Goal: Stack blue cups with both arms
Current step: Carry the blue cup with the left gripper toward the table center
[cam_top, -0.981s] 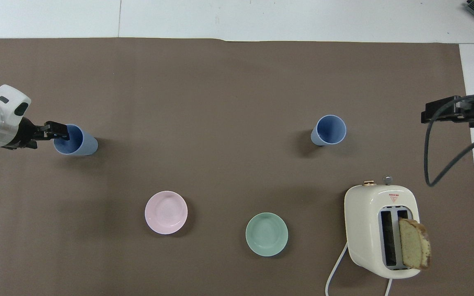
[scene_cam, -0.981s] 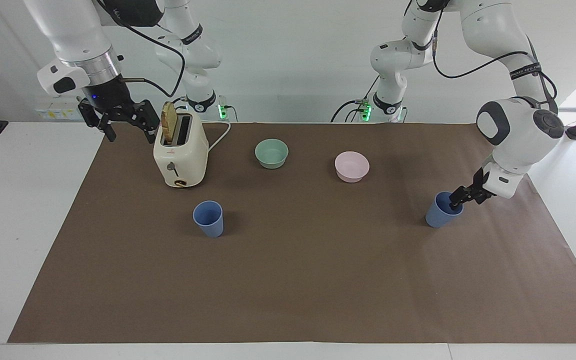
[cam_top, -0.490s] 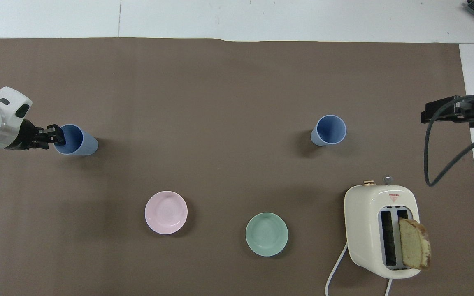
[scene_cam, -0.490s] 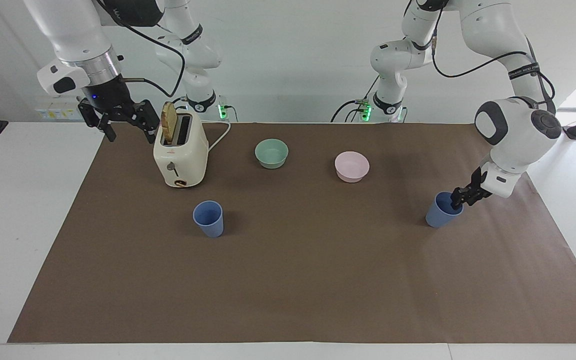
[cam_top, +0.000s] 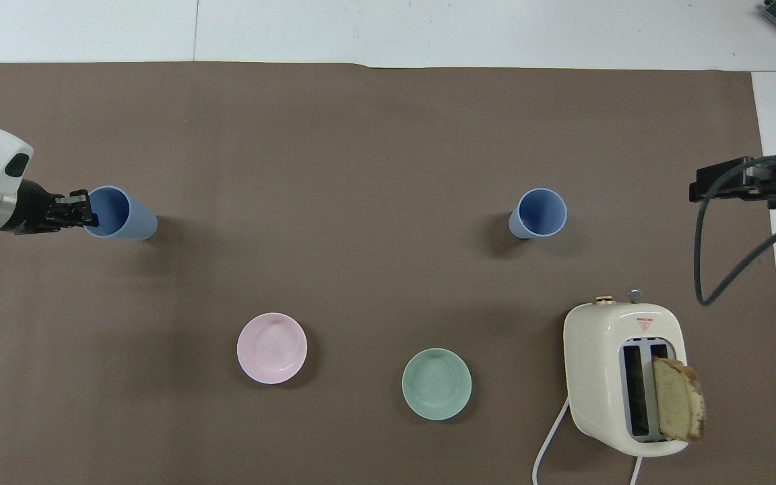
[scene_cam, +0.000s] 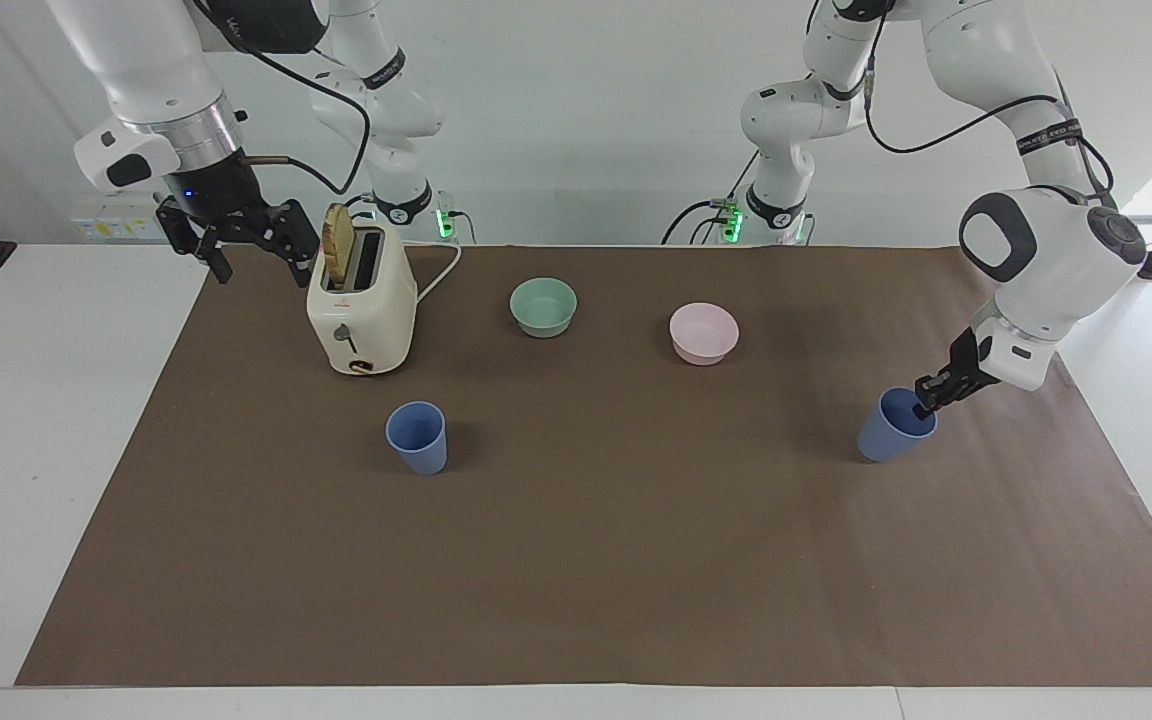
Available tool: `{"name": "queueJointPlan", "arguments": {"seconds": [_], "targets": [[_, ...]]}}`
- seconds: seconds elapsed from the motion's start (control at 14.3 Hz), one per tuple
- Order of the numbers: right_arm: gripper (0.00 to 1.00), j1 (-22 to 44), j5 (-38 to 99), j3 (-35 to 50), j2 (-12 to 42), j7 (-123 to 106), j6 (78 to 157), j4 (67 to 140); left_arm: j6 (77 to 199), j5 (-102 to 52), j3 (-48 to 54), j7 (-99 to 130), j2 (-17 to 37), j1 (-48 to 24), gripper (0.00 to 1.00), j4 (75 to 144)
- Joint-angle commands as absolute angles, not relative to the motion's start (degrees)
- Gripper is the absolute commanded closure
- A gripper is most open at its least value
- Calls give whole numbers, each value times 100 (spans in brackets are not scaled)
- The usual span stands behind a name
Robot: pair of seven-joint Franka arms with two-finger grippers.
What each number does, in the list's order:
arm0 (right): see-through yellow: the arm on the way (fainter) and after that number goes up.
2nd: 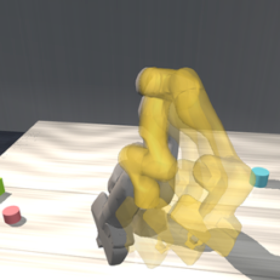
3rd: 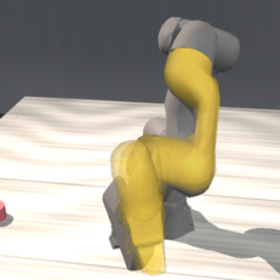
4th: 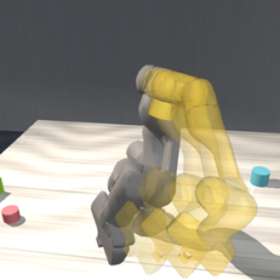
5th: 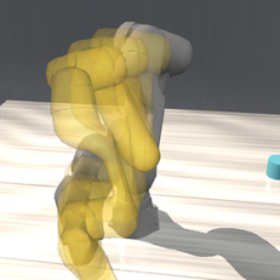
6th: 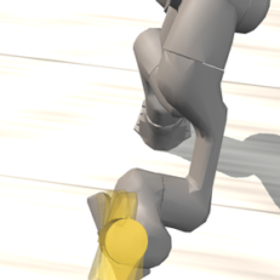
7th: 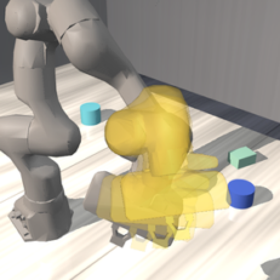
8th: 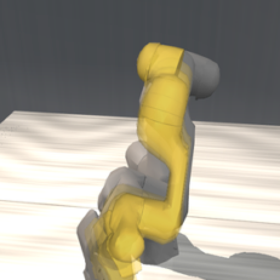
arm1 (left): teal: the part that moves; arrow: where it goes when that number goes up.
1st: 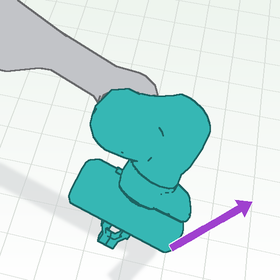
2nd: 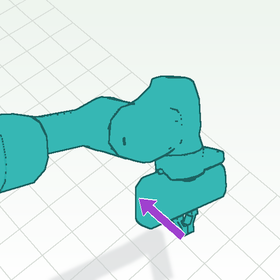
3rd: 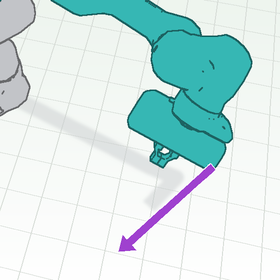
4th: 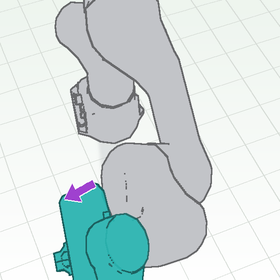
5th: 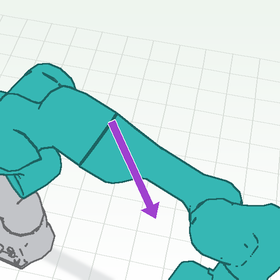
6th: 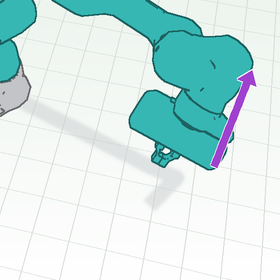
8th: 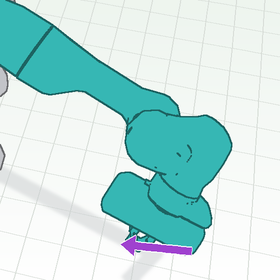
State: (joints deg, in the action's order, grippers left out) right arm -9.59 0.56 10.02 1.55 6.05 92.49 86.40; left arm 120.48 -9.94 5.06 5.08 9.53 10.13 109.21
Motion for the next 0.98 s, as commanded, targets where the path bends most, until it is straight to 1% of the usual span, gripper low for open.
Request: {"name": "queueJointPlan", "arguments": {"seconds": [0.0,0.14,0.42,0.63,0.84,0.91], "targets": [[0,-1037,105,1055,44,624,9290,8771,11480,-1064,702,1088,765,941,100,10557],[0,-1037,105,1055,44,624,9290,8771,11365,-994,1044,1727,773,818,100,10424],[0,-1037,106,1055,44,624,9290,8771,11478,-809,1072,2749,782,-85,100,10371],[0,-1037,105,1055,44,624,9290,8771,11688,-467,1081,3434,1097,-753,100,10187],[0,-1037,105,1055,44,624,9290,8771,12110,-369,1081,3883,1309,-1203,100,10204],[0,-1037,105,1055,44,624,9290,8771,12268,-369,1081,3998,1475,-1343,100,10187]]}}
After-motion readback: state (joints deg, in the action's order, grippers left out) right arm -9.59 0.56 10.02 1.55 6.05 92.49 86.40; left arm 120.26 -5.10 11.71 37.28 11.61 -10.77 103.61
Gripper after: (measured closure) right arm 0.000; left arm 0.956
